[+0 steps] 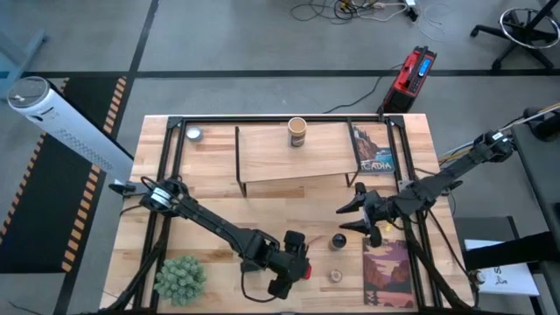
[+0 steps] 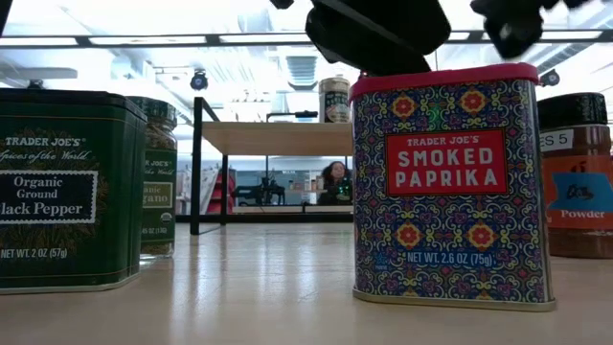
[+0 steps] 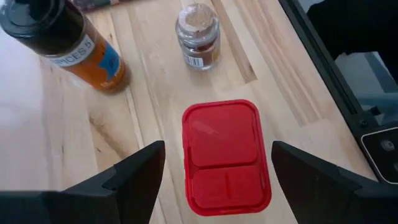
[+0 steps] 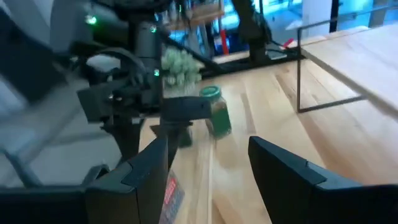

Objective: Shelf spices
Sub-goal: Put the red seasoning can on the shelf

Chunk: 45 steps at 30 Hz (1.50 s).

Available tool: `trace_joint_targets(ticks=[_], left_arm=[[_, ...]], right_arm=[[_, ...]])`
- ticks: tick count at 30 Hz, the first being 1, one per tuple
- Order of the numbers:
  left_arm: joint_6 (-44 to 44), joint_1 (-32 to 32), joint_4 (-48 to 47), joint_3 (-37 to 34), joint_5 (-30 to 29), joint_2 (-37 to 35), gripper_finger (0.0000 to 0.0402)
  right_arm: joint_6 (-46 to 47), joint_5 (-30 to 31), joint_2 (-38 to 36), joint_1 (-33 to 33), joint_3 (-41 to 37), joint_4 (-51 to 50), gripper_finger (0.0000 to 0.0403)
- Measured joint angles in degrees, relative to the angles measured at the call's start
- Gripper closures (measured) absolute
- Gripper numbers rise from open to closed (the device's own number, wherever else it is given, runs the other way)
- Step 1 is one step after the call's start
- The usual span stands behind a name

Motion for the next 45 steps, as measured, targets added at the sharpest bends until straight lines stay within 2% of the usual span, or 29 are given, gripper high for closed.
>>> trace_joint_targets(ticks=[2, 5, 10, 18, 27, 35, 41, 45], left_arm=[[-0.25, -0.02, -0.36, 0.0, -0.01, 0.0, 0.0119], [-1.04, -0.11, -0.66, 0.0, -0.01, 0.0, 0.0122], [-2.91, -0.22, -0.85, 0.0, -0.01, -0.03, 0.0126], [-3.66, -0.52, -6.07, 0.0, 0.02, -2.05, 0.0127], [-7.09, -1.27, -11.87, 0.0, -0.82, -8.81, 0.0136], [-9.72, -3.59, -18.8, 0.02, -7.71, -13.71, 0.0137], [-12.67, -5.83, -21.75, 0.02, -13.55, -17.42, 0.0145], [-14.67, -7.17, -25.45, 0.02, -18.15, -20.32, 0.0151]], right_arm=[[-1.39, 1.62, 2.37, 0.71, 7.05, -10.04, 0.0204], [-4.31, 4.72, 6.7, 2.92, 16.18, -17.26, 0.0204], [-6.9, 6.88, 13.56, 8.85, 27.61, -20.09, 0.0204], [-2.02, 17.79, 26.48, 18.45, 40.67, -27.41, 0.0204], [3.89, 18.44, 41.14, 19.09, 49.15, -27.84, 0.0204], [10.59, 18.98, 46.89, 18.29, 51.53, -28.83, 0.0204], [14.6, 11.23, 49.35, 15.24, 51.56, -28.95, 0.0204], [15.34, 9.6, 51.4, 13.4, 51.54, -29.19, 0.0204]])
